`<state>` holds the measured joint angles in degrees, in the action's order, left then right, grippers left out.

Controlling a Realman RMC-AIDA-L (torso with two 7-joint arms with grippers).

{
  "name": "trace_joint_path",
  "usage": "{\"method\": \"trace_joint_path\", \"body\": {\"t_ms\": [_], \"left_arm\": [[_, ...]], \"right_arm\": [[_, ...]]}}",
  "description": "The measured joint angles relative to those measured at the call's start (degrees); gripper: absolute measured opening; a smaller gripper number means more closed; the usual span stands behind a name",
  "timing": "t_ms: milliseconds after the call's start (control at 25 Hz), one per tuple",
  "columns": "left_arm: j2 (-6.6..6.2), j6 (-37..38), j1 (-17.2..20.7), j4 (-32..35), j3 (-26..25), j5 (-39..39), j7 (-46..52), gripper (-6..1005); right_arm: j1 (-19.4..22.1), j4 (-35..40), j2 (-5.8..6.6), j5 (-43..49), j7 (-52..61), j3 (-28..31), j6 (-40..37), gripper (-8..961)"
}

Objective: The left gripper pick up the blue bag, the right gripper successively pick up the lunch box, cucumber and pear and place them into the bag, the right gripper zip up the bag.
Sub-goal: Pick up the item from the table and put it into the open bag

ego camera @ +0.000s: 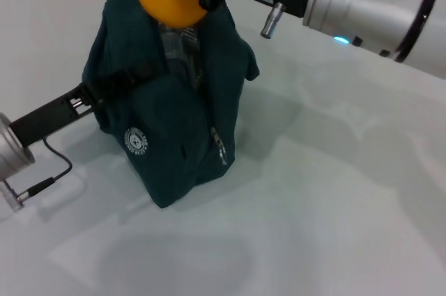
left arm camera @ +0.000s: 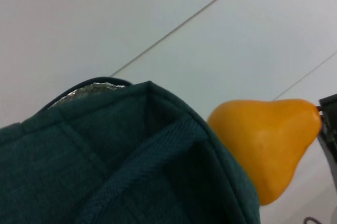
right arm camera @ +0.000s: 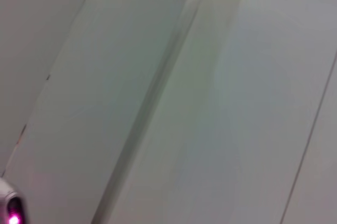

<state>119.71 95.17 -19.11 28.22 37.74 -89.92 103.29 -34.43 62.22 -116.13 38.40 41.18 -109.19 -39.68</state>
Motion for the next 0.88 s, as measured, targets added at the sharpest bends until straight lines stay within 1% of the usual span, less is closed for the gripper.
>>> {"method": "trace_joint_path", "body": {"t_ms": [120,280,560,880], "left_arm": [[0.0,0.0,-1.0,-0.2,-0.2,0.2,-0.1,36],[-0.04,-0.3,-1.3,-0.3,-0.5,1.0,-0.1,36],[-0.09,-1.1,-1.0,-0.3,-0.7,2.4,-0.8,36],[-0.1,-2.4,-1.1,-0.3,-0.6,2.6,-0.8,36]], "right_arm": [[-1.7,-2.7,-0.06,-0.3,0.0,-0.6,0.0,83],[-2.9,-5.8,-0.06,-0.6,0.3,-1.2,0.1,86],[-2.6,-8.6,-0.05,-0.7,0.4,-1.3,-0.4,91],[-2.4,-9.2,-0.05,-0.7,0.4,-1.8,-1.4,97]]}}
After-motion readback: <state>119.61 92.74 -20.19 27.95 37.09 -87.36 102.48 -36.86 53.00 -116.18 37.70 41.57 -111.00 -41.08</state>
